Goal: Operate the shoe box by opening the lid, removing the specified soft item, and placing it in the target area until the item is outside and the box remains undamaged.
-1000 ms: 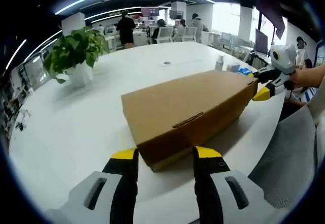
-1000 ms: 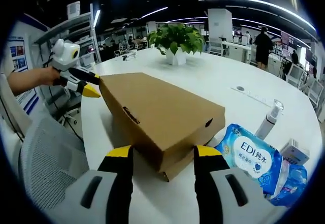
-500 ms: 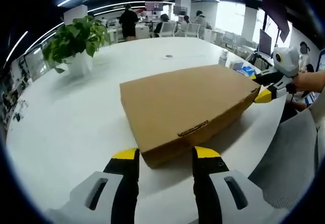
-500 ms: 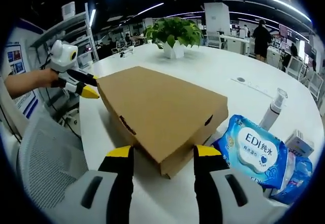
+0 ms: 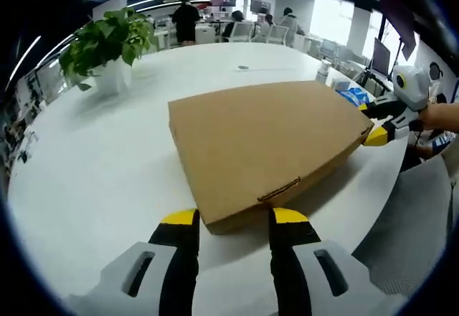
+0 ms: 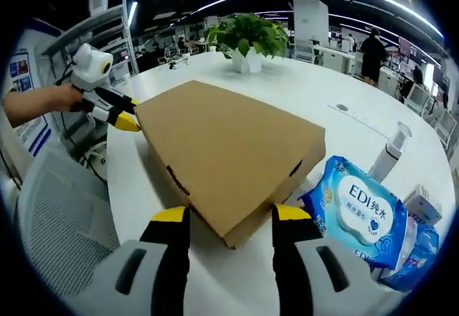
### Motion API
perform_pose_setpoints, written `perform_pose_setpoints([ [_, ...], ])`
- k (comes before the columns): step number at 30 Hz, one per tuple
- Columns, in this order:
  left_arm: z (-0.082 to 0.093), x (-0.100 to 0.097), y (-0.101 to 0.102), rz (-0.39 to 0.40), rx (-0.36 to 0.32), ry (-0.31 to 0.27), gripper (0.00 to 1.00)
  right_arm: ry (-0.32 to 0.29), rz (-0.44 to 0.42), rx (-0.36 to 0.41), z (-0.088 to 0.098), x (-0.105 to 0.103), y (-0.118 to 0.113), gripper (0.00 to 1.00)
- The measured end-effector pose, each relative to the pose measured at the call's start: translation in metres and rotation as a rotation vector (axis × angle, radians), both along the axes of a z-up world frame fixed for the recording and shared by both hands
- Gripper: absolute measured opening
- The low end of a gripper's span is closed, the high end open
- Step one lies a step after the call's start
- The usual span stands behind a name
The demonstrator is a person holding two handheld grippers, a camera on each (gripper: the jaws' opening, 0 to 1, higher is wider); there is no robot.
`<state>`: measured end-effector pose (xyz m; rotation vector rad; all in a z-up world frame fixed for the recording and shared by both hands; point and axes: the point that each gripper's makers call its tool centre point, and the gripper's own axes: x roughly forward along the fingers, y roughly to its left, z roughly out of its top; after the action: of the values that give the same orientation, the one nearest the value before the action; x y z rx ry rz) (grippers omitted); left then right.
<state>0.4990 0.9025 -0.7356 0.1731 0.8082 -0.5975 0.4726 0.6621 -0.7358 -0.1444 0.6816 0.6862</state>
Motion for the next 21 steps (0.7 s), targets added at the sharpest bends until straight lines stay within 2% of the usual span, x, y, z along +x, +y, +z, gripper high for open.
perform_pose_setpoints([
  [7, 0.001, 0.007, -0.003, -0.004, 0.001, 0.002, 0.37, 0.002, -0.003, -0.001, 0.0, 0.009, -0.002, 0.42],
  [21, -0.001, 0.041, -0.008, -0.019, 0.005, 0.009, 0.37, 0.003, -0.01, 0.001, 0.0, 0.038, -0.008, 0.42],
])
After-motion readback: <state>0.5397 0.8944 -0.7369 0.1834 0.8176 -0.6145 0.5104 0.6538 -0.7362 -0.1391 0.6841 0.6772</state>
